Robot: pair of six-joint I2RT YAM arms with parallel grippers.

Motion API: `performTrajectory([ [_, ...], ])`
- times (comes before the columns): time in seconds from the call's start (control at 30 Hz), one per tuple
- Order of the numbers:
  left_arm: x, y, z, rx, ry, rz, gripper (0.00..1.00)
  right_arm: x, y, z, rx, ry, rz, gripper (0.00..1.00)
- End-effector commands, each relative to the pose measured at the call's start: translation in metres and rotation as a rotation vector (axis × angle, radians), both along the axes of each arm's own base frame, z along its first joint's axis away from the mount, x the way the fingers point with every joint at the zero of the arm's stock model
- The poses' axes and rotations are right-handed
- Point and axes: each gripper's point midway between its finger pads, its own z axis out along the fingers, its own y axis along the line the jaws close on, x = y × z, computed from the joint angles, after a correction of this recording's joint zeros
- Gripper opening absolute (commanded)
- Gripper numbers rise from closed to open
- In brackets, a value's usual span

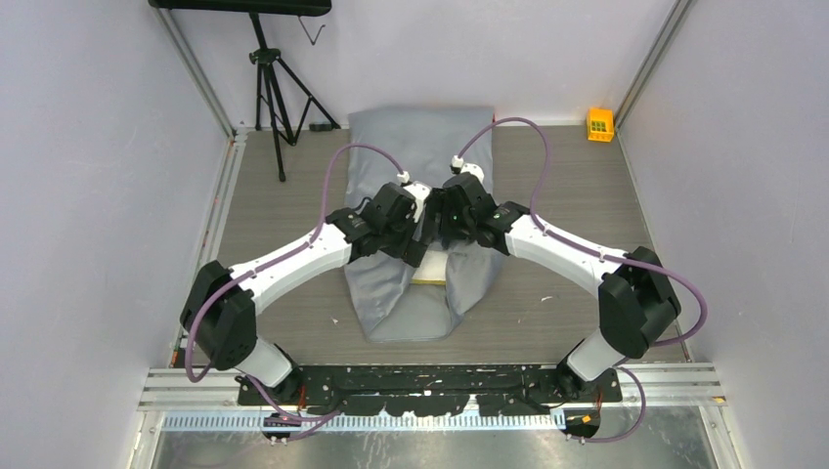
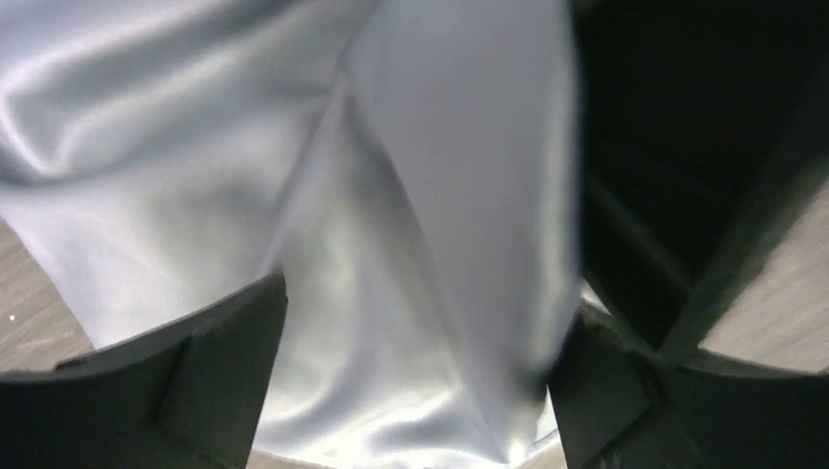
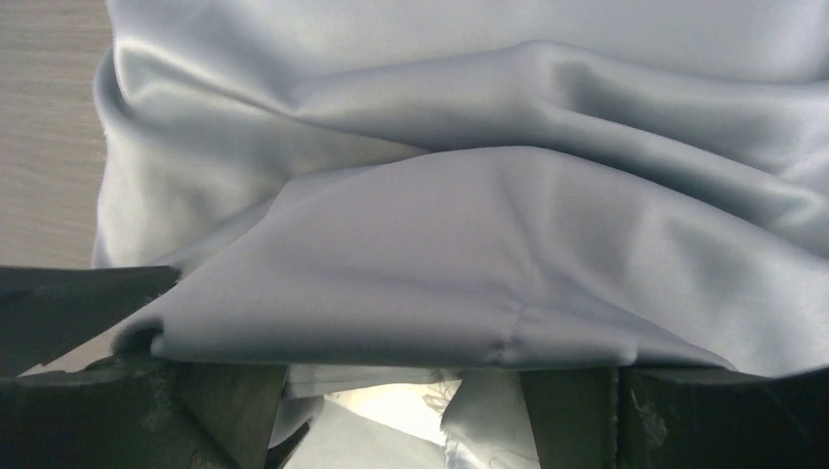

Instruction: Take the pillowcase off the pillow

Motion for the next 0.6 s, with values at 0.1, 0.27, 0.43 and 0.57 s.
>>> performTrajectory([
  [0.1,0.033,0.042,-0.026,0.042,-0.065,0.233,0.87,0.012,0.002,0.031,0.143,-0.063,-0.057,0.83],
  [0.27,0.037,0.067,-0.02,-0.064,-0.038,0.33,0.41,0.001,-0.009,0.045,0.134,-0.107,-0.027,0.82],
  [0.43,0.031,0.064,0.0,-0.192,-0.041,0.286,0.01,-0.027,-0.009,0.059,0.124,-0.149,0.132,0.76],
  [0.57,0.029,0.063,0.005,-0.196,-0.017,0.259,0.0,-0.07,0.007,0.086,0.096,-0.258,0.333,0.72],
])
